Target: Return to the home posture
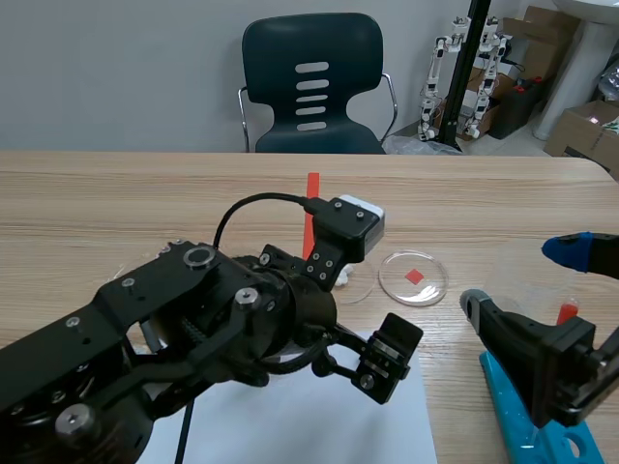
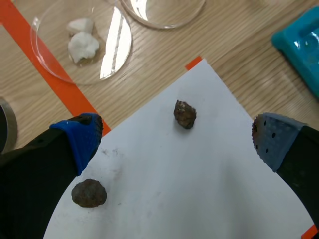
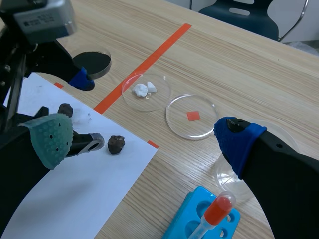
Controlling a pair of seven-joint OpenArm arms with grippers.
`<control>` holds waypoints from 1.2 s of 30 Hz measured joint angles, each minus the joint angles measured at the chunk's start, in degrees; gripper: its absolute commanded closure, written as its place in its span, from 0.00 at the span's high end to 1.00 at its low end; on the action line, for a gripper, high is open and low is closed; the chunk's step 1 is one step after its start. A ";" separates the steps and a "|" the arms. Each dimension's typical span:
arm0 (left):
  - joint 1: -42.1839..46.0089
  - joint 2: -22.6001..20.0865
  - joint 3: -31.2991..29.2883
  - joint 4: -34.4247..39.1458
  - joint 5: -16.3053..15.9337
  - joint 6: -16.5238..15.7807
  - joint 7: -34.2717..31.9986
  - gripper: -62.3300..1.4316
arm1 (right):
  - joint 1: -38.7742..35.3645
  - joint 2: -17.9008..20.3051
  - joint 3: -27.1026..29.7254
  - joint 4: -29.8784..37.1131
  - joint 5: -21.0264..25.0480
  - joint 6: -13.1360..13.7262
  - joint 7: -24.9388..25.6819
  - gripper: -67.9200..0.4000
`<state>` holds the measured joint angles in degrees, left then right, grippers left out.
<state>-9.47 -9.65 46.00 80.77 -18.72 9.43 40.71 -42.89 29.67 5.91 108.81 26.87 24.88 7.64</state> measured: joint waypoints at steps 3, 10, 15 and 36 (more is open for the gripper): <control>1.29 -2.60 0.00 3.21 0.00 0.00 -2.99 1.00 | 0.00 0.00 0.00 0.00 0.00 0.00 0.00 0.87; 5.18 -13.57 -1.86 12.20 0.00 -0.09 -12.39 1.00 | 0.00 0.00 0.00 0.00 0.00 0.00 0.00 0.87; 12.79 -20.85 -11.74 21.44 -0.04 -0.04 -15.47 1.00 | 0.00 0.00 0.00 0.00 0.00 0.00 0.00 0.87; 64.96 -22.97 -43.56 41.20 -0.66 -8.02 -50.99 1.00 | 0.00 0.00 0.00 0.00 0.00 0.00 0.00 0.87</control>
<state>55.48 -32.62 2.44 121.97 -19.38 1.41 -10.28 -42.89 29.67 5.91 108.81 26.87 24.88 7.64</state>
